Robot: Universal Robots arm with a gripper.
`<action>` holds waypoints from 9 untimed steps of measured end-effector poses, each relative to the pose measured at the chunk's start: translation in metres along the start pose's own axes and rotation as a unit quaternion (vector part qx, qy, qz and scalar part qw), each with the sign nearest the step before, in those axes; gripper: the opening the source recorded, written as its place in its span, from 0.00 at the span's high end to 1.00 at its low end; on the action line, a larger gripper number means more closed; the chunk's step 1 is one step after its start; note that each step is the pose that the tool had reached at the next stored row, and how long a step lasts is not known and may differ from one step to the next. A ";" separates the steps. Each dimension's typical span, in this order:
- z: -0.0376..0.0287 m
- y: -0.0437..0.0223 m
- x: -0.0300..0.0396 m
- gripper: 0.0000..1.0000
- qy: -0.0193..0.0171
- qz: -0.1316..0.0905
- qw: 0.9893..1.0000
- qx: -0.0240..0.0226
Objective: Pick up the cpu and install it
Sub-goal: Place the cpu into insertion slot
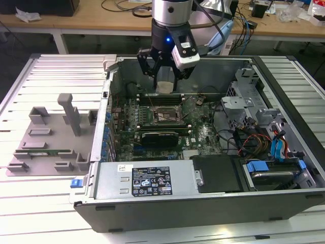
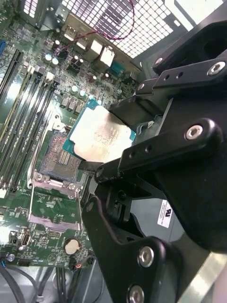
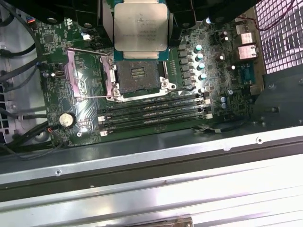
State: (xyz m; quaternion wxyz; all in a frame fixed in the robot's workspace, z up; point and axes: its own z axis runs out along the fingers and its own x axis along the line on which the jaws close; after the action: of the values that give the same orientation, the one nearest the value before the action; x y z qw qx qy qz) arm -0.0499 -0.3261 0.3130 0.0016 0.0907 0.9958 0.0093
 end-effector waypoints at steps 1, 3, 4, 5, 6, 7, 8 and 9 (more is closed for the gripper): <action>0.0000 0.0000 0.0000 0.45 0.000 0.007 1.000 0.000; 0.0000 0.0000 0.0000 0.45 0.000 0.014 1.000 0.000; 0.0000 0.0000 0.0000 0.45 0.000 0.018 1.000 0.000; 0.0000 0.0000 0.0000 0.45 0.000 0.024 1.000 0.000; 0.0000 0.0000 0.0000 0.45 -0.001 0.028 1.000 0.000; 0.0000 0.0000 0.0000 0.45 -0.001 0.036 0.999 0.000; 0.0000 0.0000 0.0000 0.45 -0.001 0.040 0.999 0.000; 0.0000 0.0000 0.0000 0.45 -0.001 0.043 0.999 0.000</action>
State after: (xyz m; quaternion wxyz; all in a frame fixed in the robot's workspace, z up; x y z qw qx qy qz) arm -0.0499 -0.3261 0.3130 0.0020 0.1336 0.9910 0.0093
